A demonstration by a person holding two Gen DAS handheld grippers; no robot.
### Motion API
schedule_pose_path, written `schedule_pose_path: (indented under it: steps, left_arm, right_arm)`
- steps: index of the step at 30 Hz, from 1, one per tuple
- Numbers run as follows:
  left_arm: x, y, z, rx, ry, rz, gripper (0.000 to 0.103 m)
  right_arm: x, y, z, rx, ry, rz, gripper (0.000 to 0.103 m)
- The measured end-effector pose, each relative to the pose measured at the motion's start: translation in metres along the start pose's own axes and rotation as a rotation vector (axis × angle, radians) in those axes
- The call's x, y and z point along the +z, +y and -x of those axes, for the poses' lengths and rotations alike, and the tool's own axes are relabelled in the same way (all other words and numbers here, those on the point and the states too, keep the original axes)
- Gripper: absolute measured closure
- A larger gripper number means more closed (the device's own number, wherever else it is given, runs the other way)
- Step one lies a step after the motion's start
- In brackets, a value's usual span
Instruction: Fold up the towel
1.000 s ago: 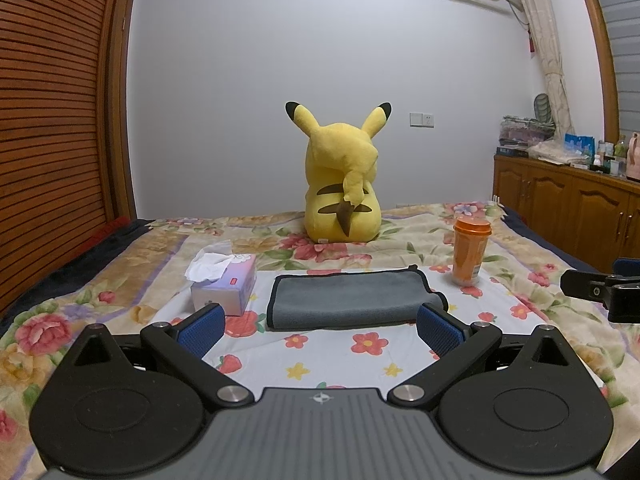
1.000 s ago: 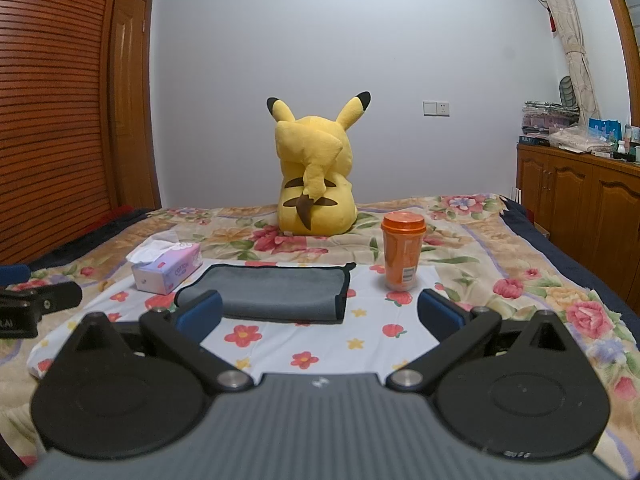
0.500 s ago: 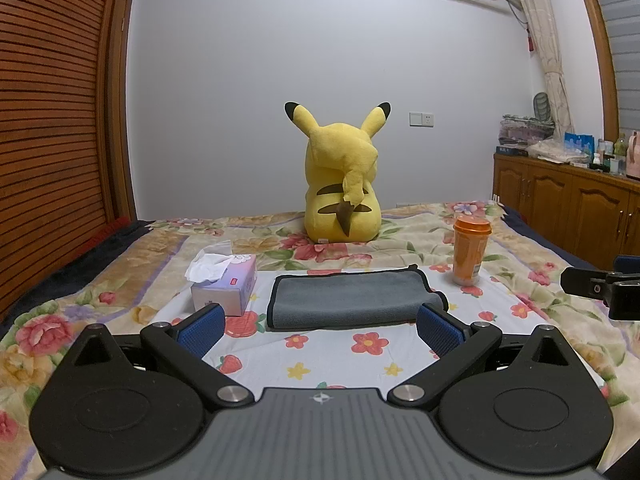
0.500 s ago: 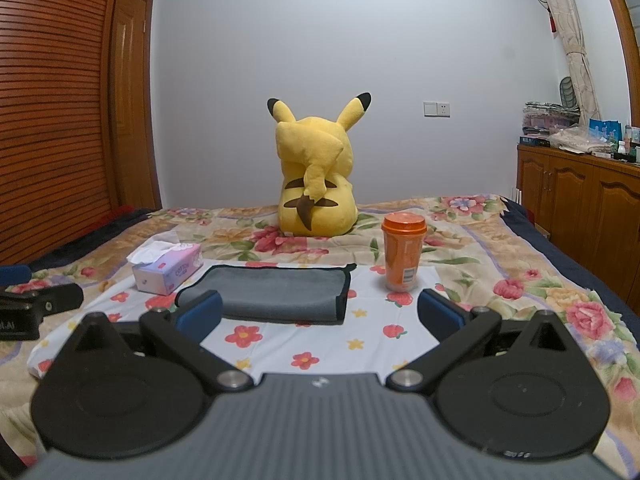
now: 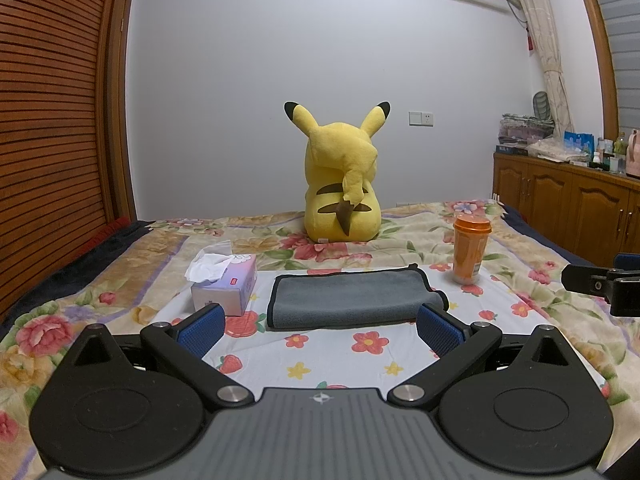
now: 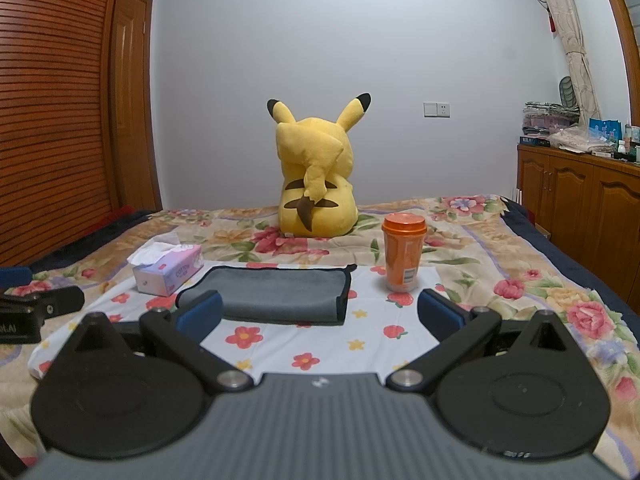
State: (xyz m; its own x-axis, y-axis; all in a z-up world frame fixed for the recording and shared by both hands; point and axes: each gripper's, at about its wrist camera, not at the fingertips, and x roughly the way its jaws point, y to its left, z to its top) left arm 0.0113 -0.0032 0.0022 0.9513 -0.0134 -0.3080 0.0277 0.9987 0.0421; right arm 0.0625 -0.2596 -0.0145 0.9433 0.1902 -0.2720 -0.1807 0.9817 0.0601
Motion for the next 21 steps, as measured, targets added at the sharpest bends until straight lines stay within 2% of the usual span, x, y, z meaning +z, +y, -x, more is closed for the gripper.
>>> schedule_pose_path:
  steps: [21]
  left_arm:
    - [-0.0010, -0.0003, -0.0012, 0.001, 0.001, -0.003, 0.000]
  right_arm:
    - [-0.0004, -0.0001, 0.0002, 0.001, -0.001, 0.000, 0.000]
